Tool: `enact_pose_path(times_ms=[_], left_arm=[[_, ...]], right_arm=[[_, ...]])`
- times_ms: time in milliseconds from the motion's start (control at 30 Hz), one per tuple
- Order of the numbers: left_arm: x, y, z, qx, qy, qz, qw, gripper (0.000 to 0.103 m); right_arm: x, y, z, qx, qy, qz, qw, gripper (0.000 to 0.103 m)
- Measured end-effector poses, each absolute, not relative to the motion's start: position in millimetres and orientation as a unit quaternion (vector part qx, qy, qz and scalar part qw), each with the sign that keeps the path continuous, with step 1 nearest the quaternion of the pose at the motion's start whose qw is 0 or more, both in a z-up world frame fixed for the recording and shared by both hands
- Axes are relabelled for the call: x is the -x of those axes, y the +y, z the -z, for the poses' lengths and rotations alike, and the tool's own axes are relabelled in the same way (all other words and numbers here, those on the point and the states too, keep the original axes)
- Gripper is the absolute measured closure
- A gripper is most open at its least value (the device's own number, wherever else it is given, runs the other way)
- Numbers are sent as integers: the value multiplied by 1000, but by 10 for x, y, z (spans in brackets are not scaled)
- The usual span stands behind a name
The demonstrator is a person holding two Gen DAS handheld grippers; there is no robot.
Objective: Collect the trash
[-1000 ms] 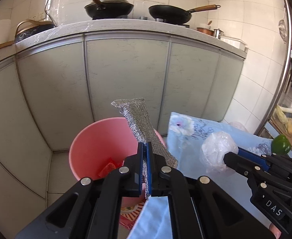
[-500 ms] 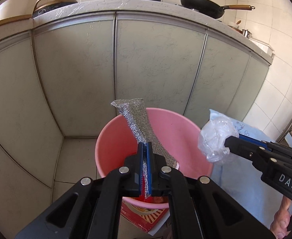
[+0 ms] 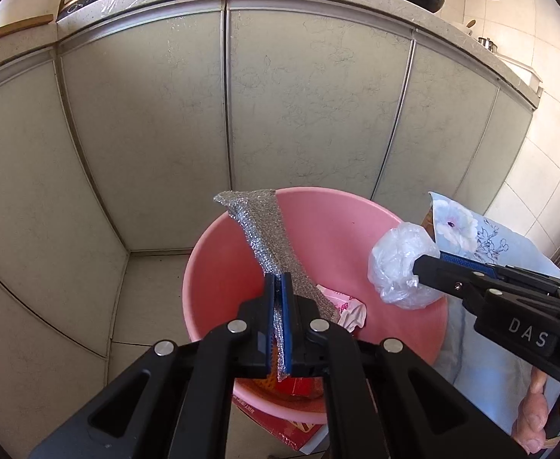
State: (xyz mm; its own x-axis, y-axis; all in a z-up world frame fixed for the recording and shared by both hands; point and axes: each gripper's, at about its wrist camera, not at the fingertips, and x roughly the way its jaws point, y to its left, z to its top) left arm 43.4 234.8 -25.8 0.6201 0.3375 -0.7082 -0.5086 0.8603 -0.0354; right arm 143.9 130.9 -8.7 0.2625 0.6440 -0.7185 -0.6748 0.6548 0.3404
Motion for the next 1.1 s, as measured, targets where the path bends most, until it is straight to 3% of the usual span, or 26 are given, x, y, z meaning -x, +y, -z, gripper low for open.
enact_pose_path(times_ms=[133, 233, 500, 567, 700, 833, 1100], left_arm=[[-479, 2366, 250, 112, 365, -244, 892, 93], [-470, 2355, 232, 116, 362, -243, 893, 82], [-400, 2245, 99, 114, 353, -234, 898, 79], [-369, 2201, 49, 114, 351, -232, 900, 71], [-287, 2113, -65, 114, 342, -228, 905, 67], [-190, 2008, -178, 110, 334, -220, 910, 64], [49, 1772, -381, 106, 321, -207, 918, 53]], right_arm=[[-1443, 1316, 61, 22, 434, -421, 796, 68], [-1424, 1308, 27, 27, 427, -422, 800, 68], [-1278, 1113, -130, 36, 402, -417, 815, 67], [-1250, 1040, -172, 35, 398, -414, 818, 67], [-1138, 898, -292, 37, 385, -409, 827, 67], [-1006, 791, -377, 40, 373, -404, 834, 57], [-718, 593, -478, 47, 360, -394, 844, 54]])
